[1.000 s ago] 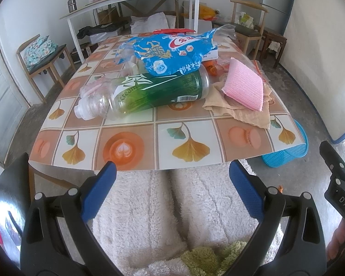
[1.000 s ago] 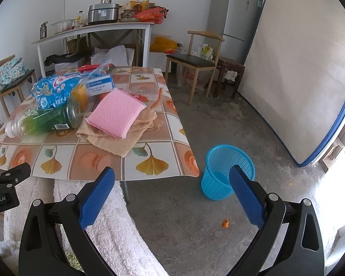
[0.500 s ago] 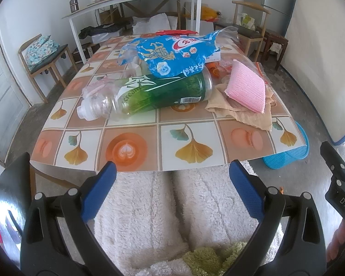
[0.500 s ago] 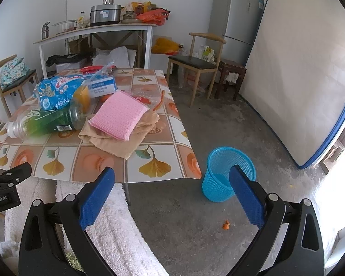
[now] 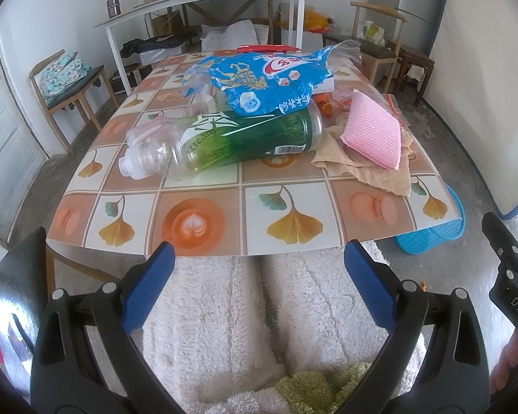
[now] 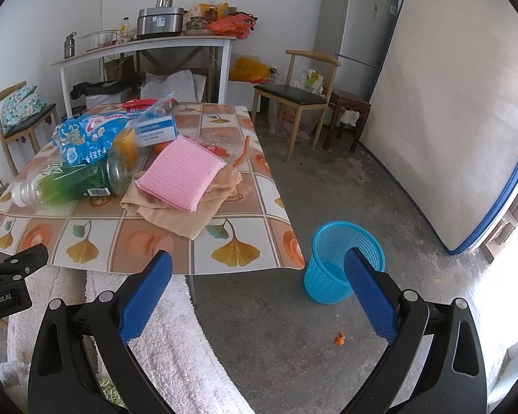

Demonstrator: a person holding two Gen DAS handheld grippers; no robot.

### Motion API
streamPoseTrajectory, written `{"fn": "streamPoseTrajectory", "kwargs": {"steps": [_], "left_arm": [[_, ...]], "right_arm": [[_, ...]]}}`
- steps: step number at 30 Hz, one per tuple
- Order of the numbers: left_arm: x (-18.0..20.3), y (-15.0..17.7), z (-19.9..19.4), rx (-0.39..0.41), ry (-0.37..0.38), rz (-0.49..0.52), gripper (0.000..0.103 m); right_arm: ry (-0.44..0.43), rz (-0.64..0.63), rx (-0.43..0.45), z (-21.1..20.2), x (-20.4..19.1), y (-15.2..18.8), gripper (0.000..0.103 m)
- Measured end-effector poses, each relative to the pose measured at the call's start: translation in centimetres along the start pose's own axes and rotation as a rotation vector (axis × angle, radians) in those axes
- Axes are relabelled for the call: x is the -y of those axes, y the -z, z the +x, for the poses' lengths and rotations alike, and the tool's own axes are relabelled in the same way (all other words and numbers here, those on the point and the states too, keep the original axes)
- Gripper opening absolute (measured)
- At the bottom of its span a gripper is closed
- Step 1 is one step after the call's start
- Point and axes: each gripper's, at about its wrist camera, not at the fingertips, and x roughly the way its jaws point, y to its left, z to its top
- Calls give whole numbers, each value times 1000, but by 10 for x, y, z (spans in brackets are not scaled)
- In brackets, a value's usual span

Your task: Collect trash

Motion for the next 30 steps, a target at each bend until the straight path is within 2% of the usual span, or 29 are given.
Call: {"fn": "streamPoseTrajectory", "kwargs": {"steps": [16,22,30], "left_arm": [[0,0,0,2,0,1,94],[-12,1,0,7,-4,-15,94],[-22,-3,6,6,18,-53,94]], "right_arm": [[-4,1,2,-1,-2,0,97],[-14,-7,7,0,-6,-1,97],[-55,-41,56,8,-14,-22,97]]}}
